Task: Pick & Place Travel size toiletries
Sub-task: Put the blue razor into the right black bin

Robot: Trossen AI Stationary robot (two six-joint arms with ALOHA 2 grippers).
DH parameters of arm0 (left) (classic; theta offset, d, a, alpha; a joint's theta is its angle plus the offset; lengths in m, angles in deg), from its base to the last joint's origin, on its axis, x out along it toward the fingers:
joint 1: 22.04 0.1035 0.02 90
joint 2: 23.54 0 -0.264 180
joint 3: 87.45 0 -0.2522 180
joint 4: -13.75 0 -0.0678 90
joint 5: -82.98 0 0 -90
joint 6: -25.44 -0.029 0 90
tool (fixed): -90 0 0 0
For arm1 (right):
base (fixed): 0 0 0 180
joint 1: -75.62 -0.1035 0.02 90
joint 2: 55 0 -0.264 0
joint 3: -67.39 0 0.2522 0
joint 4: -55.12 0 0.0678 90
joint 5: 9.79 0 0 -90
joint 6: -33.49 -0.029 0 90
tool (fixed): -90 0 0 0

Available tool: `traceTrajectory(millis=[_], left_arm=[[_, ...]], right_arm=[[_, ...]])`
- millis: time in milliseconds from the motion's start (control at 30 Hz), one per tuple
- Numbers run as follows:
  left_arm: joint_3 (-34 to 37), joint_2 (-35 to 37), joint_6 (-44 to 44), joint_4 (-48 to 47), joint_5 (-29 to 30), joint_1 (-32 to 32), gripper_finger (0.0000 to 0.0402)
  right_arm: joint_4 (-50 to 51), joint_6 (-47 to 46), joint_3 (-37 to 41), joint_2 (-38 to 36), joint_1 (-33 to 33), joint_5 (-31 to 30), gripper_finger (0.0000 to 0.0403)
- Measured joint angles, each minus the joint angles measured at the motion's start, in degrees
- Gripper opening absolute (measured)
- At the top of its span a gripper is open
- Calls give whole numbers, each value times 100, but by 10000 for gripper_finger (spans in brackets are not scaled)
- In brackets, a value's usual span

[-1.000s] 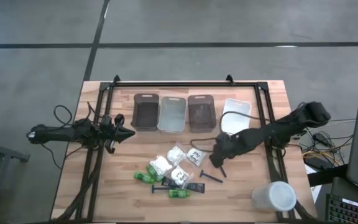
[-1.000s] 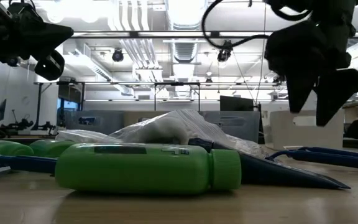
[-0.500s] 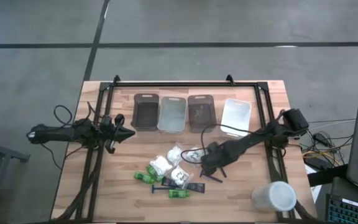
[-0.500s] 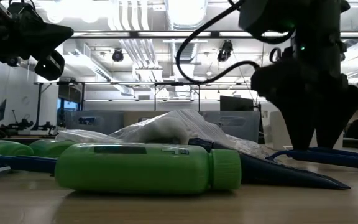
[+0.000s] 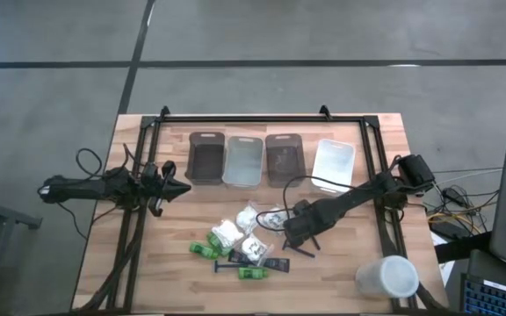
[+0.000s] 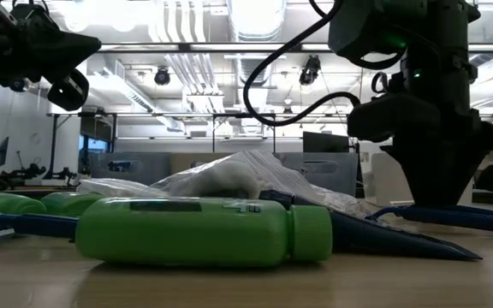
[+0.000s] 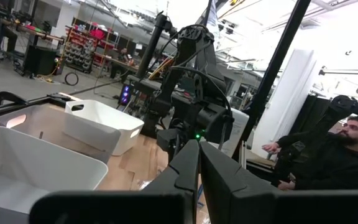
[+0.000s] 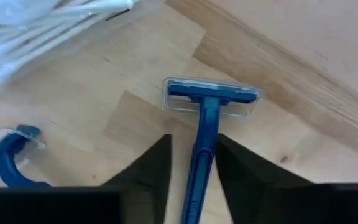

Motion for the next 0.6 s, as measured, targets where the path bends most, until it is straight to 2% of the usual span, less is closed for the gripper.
traceTrajectory(millis=[133,333,600], left_arm=[[0,2,0,2,-1,-1,19],[0,2,2,0,0,-1,19],[0,2,0,-46,-2,-1,19]], right_arm=[[35,406,2,-17,38,88,30],[205,577,-185,-283,133,-66,29],[118,590,-589,-1553,659,-1614,29]])
